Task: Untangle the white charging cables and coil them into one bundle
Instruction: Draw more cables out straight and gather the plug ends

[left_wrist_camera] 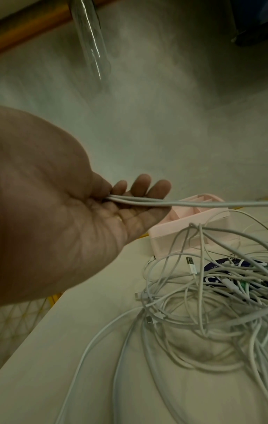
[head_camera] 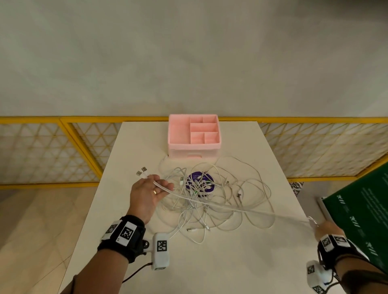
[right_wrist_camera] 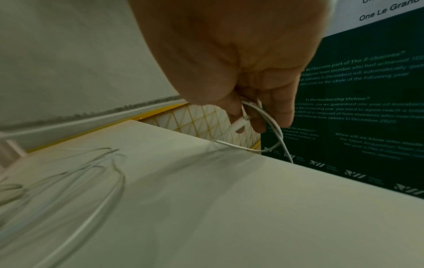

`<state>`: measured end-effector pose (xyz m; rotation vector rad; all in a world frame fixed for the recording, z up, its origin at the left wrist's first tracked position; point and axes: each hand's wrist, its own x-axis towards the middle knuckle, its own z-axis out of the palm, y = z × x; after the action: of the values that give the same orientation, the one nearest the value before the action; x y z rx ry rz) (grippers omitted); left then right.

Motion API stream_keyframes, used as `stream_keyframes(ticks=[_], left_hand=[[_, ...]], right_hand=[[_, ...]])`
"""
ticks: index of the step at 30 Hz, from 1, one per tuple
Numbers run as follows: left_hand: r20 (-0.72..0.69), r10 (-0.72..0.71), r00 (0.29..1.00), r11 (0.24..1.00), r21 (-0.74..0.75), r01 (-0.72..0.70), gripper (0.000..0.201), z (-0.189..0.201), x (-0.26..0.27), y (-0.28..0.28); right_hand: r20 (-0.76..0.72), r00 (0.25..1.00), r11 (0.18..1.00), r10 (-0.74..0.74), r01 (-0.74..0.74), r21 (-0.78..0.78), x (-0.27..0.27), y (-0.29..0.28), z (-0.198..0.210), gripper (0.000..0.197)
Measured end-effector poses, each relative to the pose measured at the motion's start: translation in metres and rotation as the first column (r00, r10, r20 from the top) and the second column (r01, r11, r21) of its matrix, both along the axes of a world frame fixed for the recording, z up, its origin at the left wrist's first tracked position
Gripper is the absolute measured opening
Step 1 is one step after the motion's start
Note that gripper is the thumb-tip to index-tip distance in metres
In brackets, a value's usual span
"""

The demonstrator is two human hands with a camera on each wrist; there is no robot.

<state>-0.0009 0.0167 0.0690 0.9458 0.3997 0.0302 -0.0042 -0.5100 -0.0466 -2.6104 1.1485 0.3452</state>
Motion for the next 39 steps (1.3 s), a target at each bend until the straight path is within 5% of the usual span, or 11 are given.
stream_keyframes(ticks=[3, 6, 9, 12, 16, 18, 22, 27, 32, 39], left_hand=[[0.001, -0.052, 0.999, 0.998, 0.044, 0.052, 0.024, 0.001, -0.001, -0.001], [0.019, -0.115, 0.993, 0.991, 0.069, 0.114, 0.024, 0.0, -0.003, -0.007], [0.031, -0.17, 0.985, 0.984, 0.063, 0.168, 0.022, -0.002, -0.006, -0.022], [0.026, -0.201, 0.979, 0.977, 0.083, 0.198, 0.02, -0.003, -0.009, -0.037], [0.052, -0.212, 0.976, 0.937, 0.294, 0.188, 0.021, -0.01, -0.011, -0.048], [0.065, -0.202, 0.977, 0.898, 0.412, 0.158, 0.023, -0.013, -0.011, -0.044], [0.044, -0.123, 0.991, 0.885, 0.457, 0.089, 0.013, -0.01, -0.009, -0.028], [-0.113, -0.014, 0.994, 0.998, 0.065, 0.021, 0.028, -0.004, -0.007, -0.03], [-0.159, 0.002, 0.987, 0.999, -0.041, -0.008, 0.027, -0.005, -0.01, -0.051], [-0.102, 0.037, 0.994, 0.996, -0.079, -0.045, 0.025, -0.006, 0.002, -0.046]], right_hand=[[-0.064, 0.998, 0.999, 0.025, -0.022, 0.038, 0.0, 0.002, 0.0, 0.026], [-0.162, 0.973, 0.985, 0.167, -0.172, -0.017, 0.012, 0.023, 0.01, 0.047], [0.194, 0.93, 0.938, 0.311, -0.333, 0.093, 0.029, 0.101, 0.056, 0.039], [0.602, 0.704, 0.696, 0.377, -0.644, 0.318, 0.034, 0.196, 0.096, 0.026], [0.614, 0.585, 0.259, 0.53, -0.801, 0.539, 0.017, 0.307, 0.117, 0.037], [0.613, 0.591, 0.181, 0.525, -0.781, 0.598, 0.009, 0.342, 0.113, 0.036], [0.679, 0.548, 0.231, 0.489, -0.832, 0.505, 0.001, 0.363, 0.09, 0.021], [0.643, 0.431, 0.196, 0.633, -0.893, 0.406, -0.004, 0.355, 0.079, 0.024], [0.576, 0.349, 0.159, 0.739, -0.921, 0.355, -0.002, 0.324, 0.078, 0.028], [0.283, 0.558, 0.504, 0.78, -0.828, 0.245, 0.003, 0.187, 0.039, 0.021]])
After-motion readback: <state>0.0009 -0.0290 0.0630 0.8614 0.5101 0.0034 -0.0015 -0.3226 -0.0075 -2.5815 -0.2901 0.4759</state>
